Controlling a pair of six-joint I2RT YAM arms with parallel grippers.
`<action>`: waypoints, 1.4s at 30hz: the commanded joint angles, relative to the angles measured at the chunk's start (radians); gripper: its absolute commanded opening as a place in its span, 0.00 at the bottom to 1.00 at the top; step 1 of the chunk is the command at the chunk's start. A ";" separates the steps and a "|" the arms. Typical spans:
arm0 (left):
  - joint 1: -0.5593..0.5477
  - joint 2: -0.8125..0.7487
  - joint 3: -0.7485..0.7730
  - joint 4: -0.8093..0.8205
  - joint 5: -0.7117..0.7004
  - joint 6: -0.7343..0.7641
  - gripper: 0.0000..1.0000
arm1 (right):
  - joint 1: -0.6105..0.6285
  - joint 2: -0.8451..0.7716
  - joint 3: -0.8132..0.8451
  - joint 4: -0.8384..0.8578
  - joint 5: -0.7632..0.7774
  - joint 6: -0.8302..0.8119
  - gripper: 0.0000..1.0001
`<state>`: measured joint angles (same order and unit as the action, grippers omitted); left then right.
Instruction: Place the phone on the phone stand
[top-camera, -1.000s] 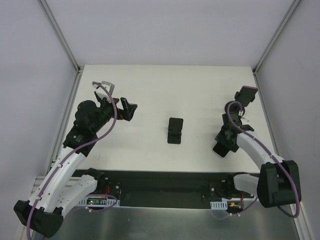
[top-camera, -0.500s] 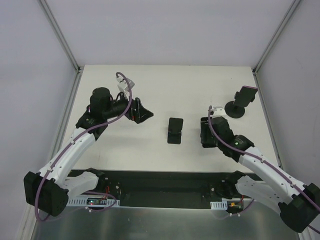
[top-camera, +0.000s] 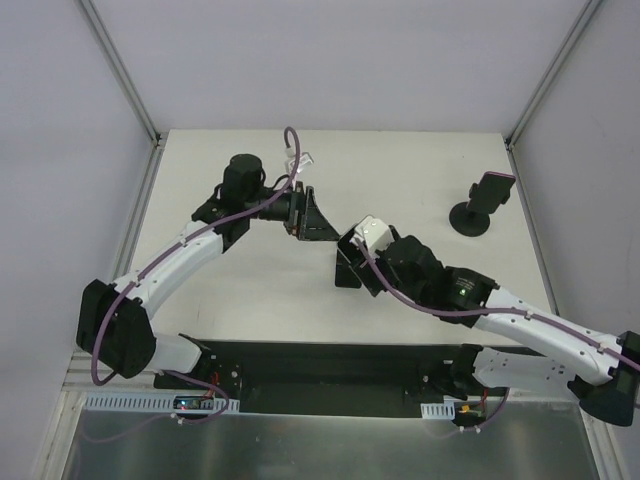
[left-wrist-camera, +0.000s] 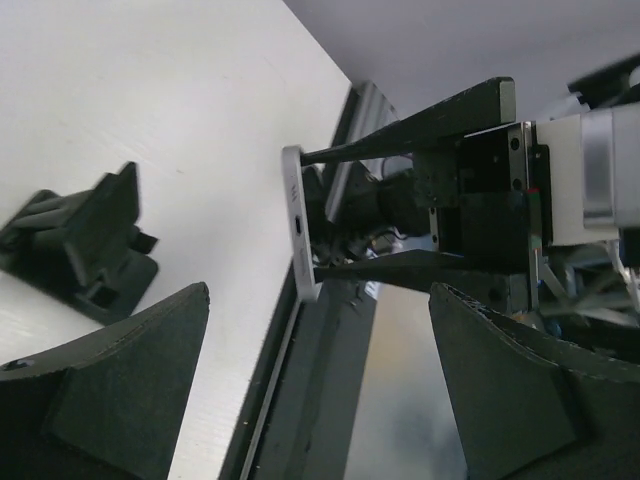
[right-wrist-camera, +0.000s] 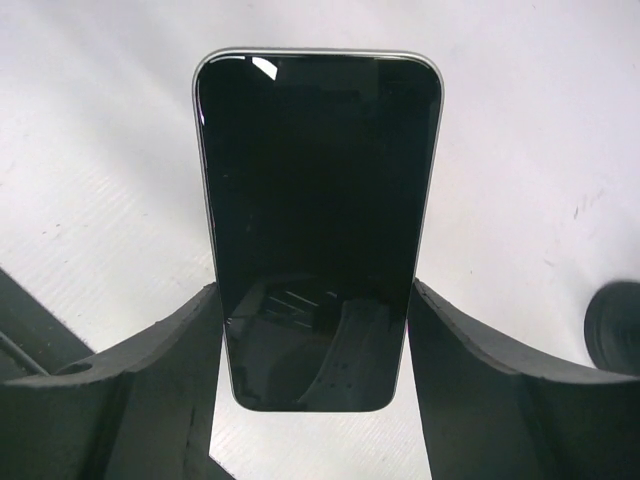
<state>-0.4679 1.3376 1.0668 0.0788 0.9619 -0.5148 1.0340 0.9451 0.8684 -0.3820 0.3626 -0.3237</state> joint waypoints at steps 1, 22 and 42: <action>-0.046 0.063 0.045 0.041 0.170 -0.042 0.88 | 0.075 0.049 0.113 0.043 0.010 -0.095 0.01; -0.074 0.045 -0.028 0.042 0.292 0.093 0.00 | 0.182 0.176 0.156 0.074 0.194 -0.131 0.12; -0.071 -0.633 -0.350 0.208 -0.572 0.404 0.00 | 0.058 0.092 0.131 0.098 0.012 0.704 0.97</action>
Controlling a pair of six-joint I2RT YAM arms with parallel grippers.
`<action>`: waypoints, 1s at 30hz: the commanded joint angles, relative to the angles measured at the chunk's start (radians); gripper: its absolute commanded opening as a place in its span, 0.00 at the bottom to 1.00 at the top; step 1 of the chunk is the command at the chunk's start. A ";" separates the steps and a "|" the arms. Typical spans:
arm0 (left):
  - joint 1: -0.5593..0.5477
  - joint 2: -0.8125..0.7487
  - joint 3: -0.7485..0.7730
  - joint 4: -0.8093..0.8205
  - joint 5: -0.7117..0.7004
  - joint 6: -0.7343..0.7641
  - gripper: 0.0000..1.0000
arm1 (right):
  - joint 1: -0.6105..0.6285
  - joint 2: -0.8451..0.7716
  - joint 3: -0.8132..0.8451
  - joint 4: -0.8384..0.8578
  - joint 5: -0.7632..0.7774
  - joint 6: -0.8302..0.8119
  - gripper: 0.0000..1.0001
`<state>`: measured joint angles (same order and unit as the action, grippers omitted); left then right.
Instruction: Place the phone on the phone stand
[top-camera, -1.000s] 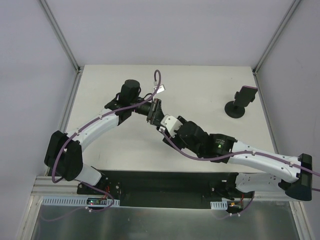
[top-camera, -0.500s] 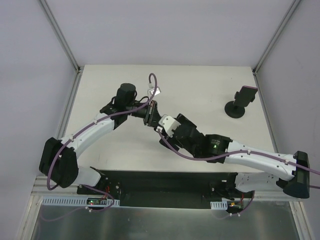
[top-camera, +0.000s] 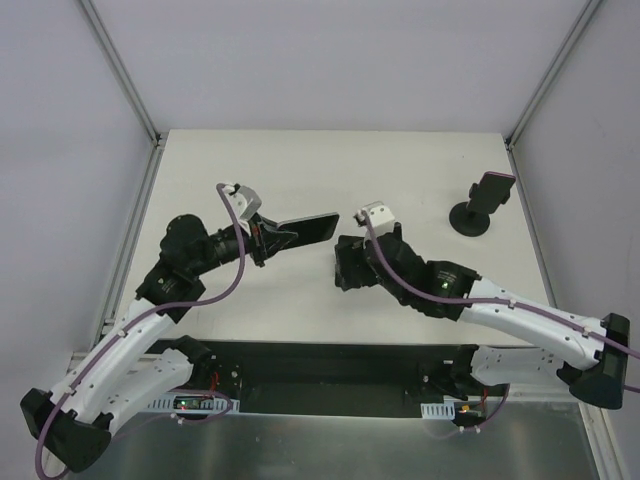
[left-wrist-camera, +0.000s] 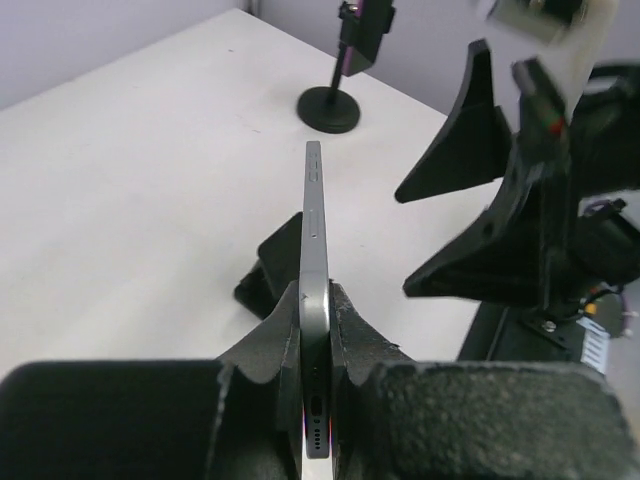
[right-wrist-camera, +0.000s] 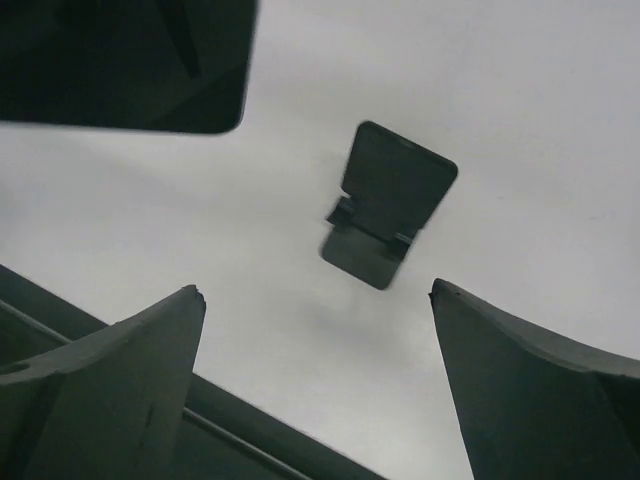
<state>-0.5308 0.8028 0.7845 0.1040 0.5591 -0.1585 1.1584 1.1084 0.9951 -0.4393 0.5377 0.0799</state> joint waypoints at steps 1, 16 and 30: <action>-0.006 -0.117 -0.083 0.200 -0.179 0.051 0.00 | -0.078 -0.084 -0.024 0.203 -0.179 0.404 0.97; -0.008 -0.237 -0.192 0.342 -0.228 0.073 0.00 | -0.124 0.085 -0.085 0.905 -0.275 0.998 0.97; -0.008 -0.261 -0.220 0.381 -0.248 0.059 0.00 | -0.100 0.240 -0.049 1.111 -0.190 1.113 0.97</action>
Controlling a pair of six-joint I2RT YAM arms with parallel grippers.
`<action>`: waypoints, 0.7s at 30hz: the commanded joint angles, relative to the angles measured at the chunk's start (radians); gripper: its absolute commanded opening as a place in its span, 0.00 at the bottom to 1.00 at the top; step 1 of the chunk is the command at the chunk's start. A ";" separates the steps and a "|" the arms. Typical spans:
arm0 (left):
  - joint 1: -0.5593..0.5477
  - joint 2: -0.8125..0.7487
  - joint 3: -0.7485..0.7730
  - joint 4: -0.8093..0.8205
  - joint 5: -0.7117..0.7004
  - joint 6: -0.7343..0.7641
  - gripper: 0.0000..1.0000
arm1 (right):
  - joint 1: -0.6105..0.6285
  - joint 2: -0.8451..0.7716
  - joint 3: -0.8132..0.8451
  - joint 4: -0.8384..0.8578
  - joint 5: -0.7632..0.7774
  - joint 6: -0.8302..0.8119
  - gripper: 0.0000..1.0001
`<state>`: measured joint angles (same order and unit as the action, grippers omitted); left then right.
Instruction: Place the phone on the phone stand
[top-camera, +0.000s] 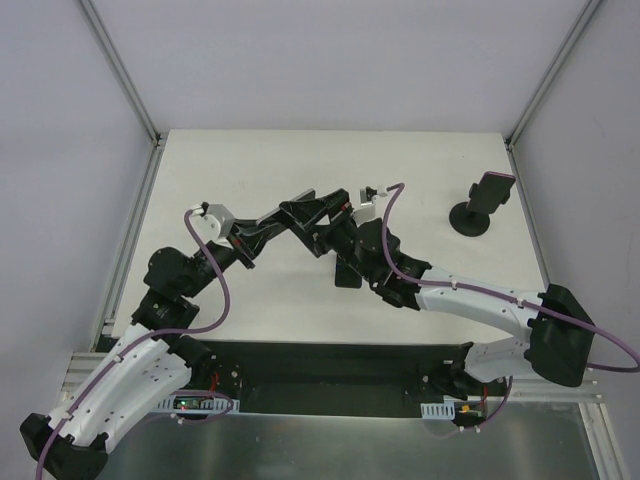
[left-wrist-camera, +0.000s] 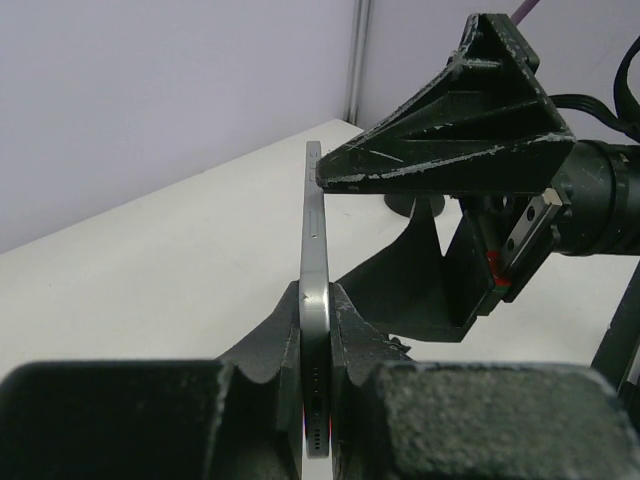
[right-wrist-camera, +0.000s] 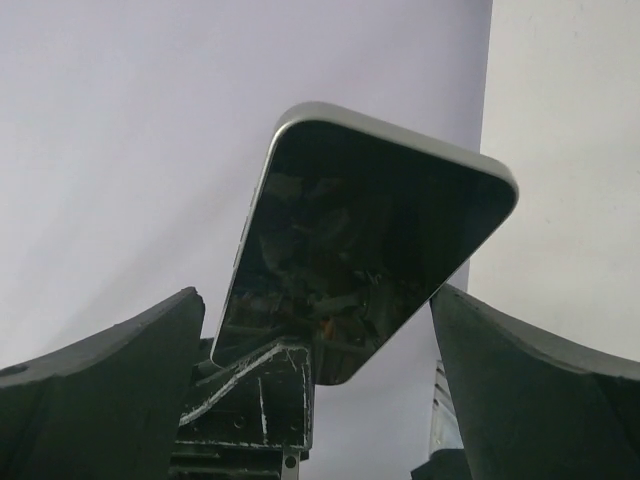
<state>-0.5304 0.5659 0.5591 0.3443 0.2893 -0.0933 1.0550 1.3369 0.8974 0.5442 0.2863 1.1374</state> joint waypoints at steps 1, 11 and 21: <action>-0.008 -0.024 0.004 0.140 0.022 -0.005 0.00 | 0.003 0.018 0.054 0.134 0.063 0.067 0.97; -0.006 -0.024 -0.008 0.165 0.030 -0.019 0.00 | -0.015 0.061 0.080 0.086 0.034 0.154 0.97; -0.008 -0.009 -0.013 0.177 0.040 -0.026 0.00 | -0.024 0.067 0.089 0.077 0.053 0.190 0.74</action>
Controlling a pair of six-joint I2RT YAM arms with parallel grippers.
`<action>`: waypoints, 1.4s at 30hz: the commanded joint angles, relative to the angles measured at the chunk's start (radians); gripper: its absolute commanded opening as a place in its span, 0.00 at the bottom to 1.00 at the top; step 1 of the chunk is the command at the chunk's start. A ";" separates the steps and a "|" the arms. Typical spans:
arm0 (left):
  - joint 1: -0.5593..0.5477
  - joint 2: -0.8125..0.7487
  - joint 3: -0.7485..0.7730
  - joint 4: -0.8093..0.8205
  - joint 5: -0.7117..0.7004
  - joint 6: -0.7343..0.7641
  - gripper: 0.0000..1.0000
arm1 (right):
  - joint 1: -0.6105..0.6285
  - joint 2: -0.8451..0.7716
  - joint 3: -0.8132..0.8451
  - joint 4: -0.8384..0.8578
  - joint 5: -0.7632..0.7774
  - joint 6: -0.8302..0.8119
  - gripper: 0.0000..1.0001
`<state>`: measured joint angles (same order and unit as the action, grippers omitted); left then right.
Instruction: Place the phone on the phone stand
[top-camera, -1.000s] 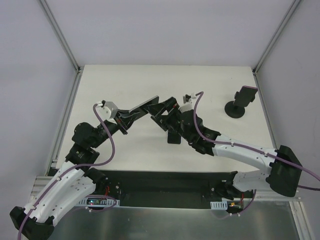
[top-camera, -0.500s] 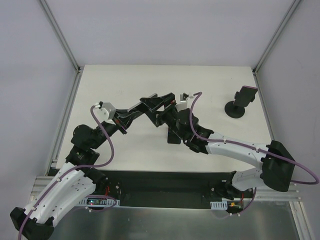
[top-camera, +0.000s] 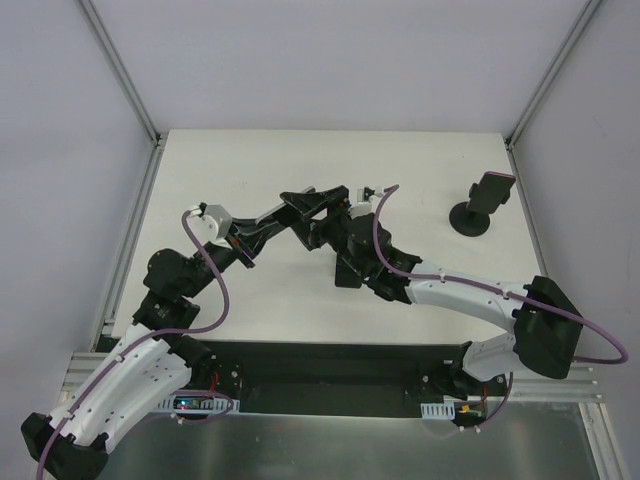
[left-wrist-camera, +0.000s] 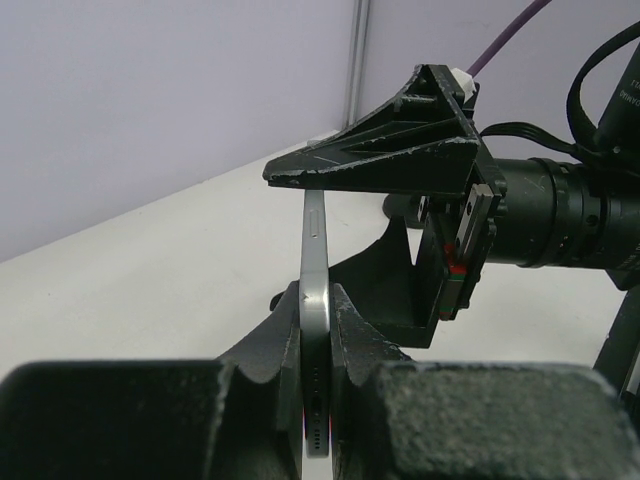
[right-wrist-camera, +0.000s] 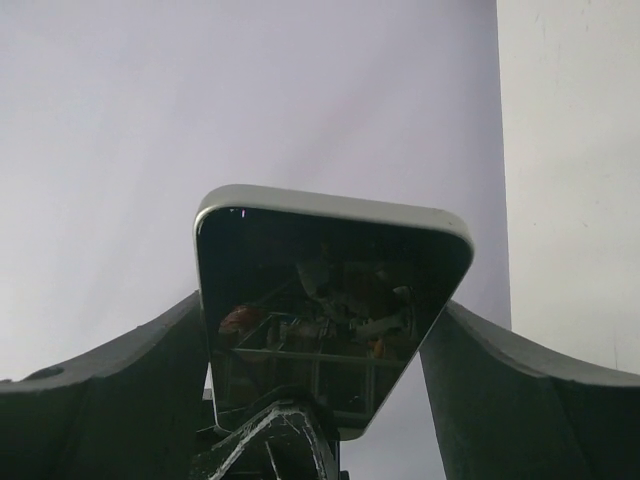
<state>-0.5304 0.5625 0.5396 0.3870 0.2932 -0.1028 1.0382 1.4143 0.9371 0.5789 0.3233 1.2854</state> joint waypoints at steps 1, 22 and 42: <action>-0.008 -0.004 0.007 0.135 0.037 -0.017 0.00 | -0.009 -0.015 0.049 0.039 0.019 0.043 0.72; -0.008 0.092 0.091 -0.005 0.095 -0.031 0.68 | -0.181 -0.354 0.058 -0.517 -0.076 -0.746 0.01; -0.011 0.916 0.284 0.056 0.511 -0.231 0.42 | -0.185 -0.975 -0.046 -1.146 0.114 -1.233 0.01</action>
<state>-0.5312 1.3647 0.7864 0.2962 0.7044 -0.2199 0.8532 0.5003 0.8986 -0.5335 0.4614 0.1055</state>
